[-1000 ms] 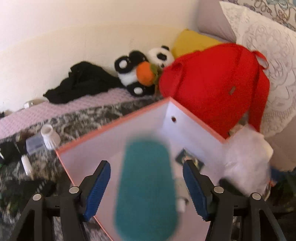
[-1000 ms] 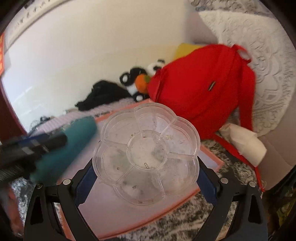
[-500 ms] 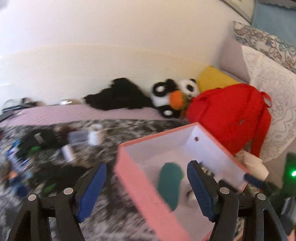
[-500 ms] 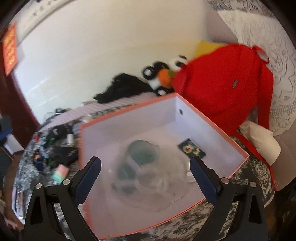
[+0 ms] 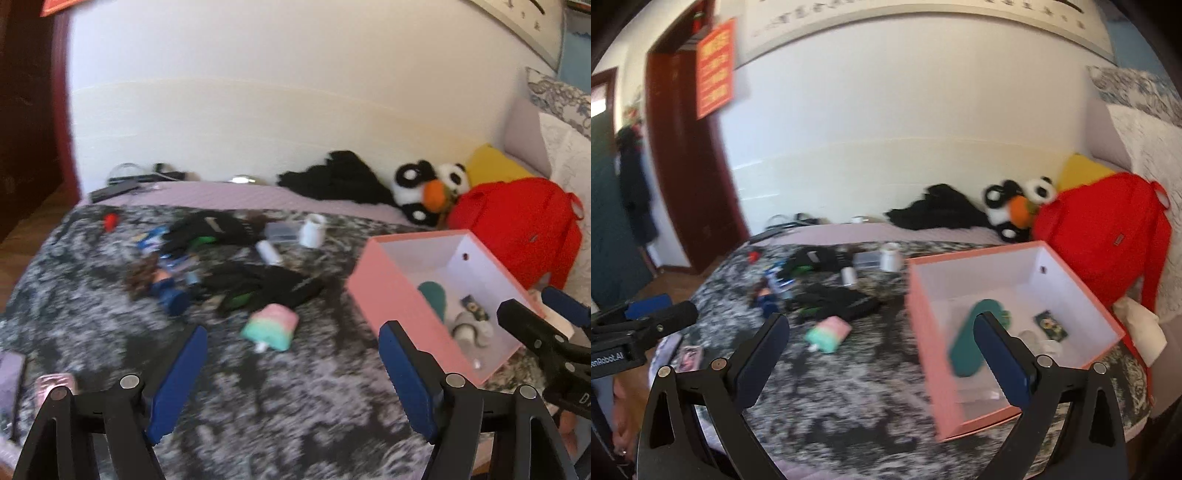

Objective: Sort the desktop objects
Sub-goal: 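Open both tools to release the case and container in the box, then move both tools back toward the blue figurine and pastel pouch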

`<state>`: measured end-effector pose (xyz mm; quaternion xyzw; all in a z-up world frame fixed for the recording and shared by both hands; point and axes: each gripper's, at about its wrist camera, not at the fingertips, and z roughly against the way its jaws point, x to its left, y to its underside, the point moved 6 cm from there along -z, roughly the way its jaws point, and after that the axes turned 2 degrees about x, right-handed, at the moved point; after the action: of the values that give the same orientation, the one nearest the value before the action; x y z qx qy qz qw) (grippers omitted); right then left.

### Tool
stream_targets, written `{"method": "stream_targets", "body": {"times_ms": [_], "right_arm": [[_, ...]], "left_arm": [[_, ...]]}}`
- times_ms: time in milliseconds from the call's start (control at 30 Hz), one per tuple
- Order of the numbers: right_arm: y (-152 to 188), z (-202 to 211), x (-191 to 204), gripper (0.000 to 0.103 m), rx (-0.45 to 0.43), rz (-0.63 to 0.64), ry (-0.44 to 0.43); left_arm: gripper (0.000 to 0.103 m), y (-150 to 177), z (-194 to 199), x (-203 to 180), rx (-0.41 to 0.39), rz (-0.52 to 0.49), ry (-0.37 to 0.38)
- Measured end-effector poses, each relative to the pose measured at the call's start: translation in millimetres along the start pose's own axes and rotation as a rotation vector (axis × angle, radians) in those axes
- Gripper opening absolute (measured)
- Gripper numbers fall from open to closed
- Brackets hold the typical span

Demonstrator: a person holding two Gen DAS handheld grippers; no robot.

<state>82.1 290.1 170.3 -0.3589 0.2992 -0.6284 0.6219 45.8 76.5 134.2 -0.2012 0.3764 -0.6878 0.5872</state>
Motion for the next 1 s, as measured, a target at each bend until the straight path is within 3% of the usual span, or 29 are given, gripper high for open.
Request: {"method": "stream_targets", "body": {"times_ms": [500,733,1000], "right_arm": [[12,6,155,0.102,-0.015,0.120,-0.180],[18,3,188,0.102,-0.010,0.122,-0.232],[28,-30,189,0.102,0.064,0.074,-0.243]], "left_arm": [[0.080,31,58,91,-0.031,0.099,-0.108],[0.080,38,60,116,-0.026,0.140,-0.133],[0.080,44,37,132,0.011,0.154,-0.135]]}}
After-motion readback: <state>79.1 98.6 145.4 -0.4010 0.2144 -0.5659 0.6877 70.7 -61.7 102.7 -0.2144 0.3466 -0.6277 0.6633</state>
